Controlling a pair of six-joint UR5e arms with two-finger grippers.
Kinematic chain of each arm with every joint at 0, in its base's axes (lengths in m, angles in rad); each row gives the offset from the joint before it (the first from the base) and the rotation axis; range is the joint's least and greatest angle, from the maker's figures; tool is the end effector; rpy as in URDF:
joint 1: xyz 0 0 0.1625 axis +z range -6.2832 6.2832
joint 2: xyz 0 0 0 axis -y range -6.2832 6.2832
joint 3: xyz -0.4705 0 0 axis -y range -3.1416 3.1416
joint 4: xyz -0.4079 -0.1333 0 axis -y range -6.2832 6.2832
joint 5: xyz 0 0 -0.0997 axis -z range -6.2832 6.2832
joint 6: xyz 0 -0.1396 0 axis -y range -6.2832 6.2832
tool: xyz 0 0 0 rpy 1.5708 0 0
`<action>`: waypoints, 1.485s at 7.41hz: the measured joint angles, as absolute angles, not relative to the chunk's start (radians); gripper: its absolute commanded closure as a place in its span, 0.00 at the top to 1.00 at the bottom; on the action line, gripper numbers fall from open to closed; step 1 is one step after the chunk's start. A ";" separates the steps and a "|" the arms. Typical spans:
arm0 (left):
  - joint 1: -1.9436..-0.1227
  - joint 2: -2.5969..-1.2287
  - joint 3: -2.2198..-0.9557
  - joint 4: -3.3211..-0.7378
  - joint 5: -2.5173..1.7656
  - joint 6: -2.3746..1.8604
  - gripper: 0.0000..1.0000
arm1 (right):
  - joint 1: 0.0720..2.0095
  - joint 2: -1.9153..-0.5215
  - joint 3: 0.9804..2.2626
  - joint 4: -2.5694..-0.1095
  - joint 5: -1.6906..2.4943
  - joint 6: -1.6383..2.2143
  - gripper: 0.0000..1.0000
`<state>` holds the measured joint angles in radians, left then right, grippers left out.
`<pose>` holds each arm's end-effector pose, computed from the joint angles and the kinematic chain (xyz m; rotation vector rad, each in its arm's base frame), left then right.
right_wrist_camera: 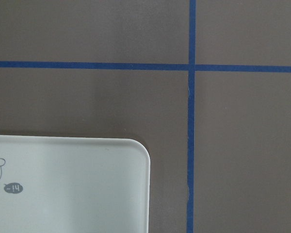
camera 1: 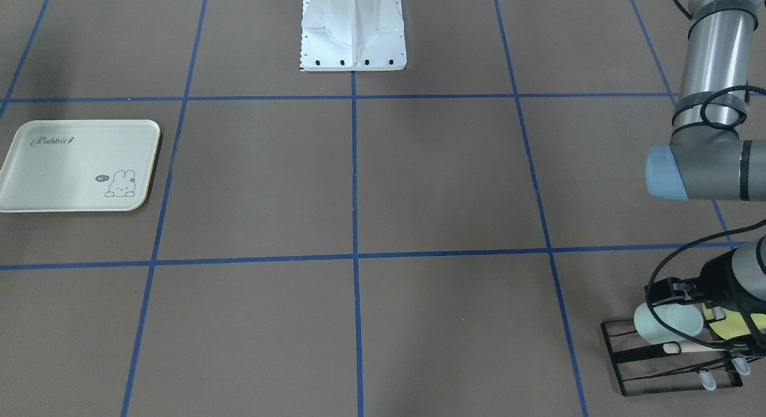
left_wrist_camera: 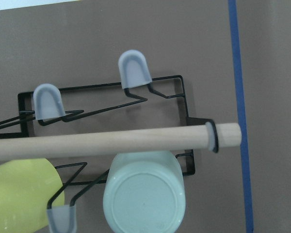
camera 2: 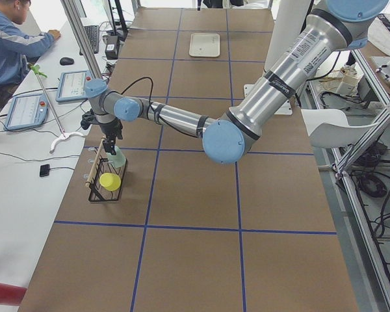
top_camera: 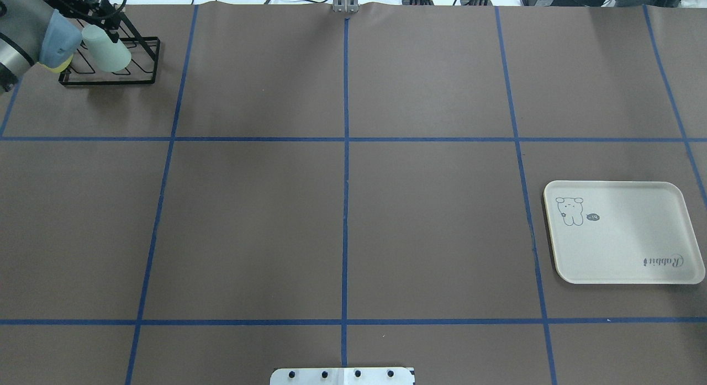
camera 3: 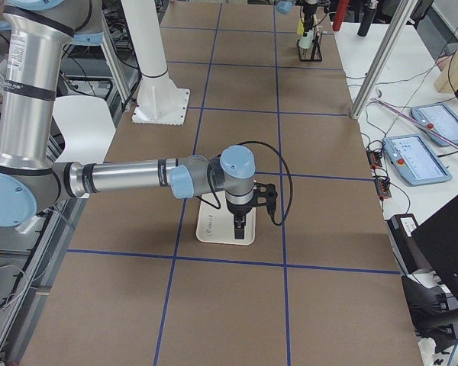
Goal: Left arm grabs green cup and hands to right arm on tray
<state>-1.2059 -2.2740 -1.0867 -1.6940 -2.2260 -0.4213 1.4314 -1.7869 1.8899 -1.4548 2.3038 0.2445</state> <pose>0.2524 -0.7958 0.5035 0.0563 0.7253 0.0582 -0.0195 -0.4261 0.6597 0.0660 -0.7563 0.0198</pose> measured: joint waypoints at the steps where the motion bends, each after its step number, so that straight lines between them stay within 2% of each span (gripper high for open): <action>1: -1.202 -2.275 -1.067 -1.720 -2.211 -0.426 1.00 | 1.432 -1.787 1.890 -1.455 2.304 0.244 1.00; 6: -1.193 -2.302 -1.025 -1.741 -2.181 -0.429 1.00 | 1.431 -1.787 1.891 -1.454 2.304 0.244 1.00; 8: -1.188 -2.313 -1.005 -1.744 -2.179 -0.430 0.97 | 1.431 -1.787 1.891 -1.455 2.305 0.244 1.00; 9: -1.188 -2.314 -1.000 -1.748 -2.177 -0.430 0.74 | 1.431 -1.787 1.890 -1.456 2.306 0.244 1.00; 10: -1.188 -2.314 -0.996 -1.755 -2.174 -0.430 0.03 | 1.431 -1.787 1.890 -1.456 2.307 0.245 1.00; 11: -1.188 -2.315 -0.996 -1.758 -2.169 -0.429 0.00 | 1.431 -1.787 1.890 -1.456 2.308 0.245 1.00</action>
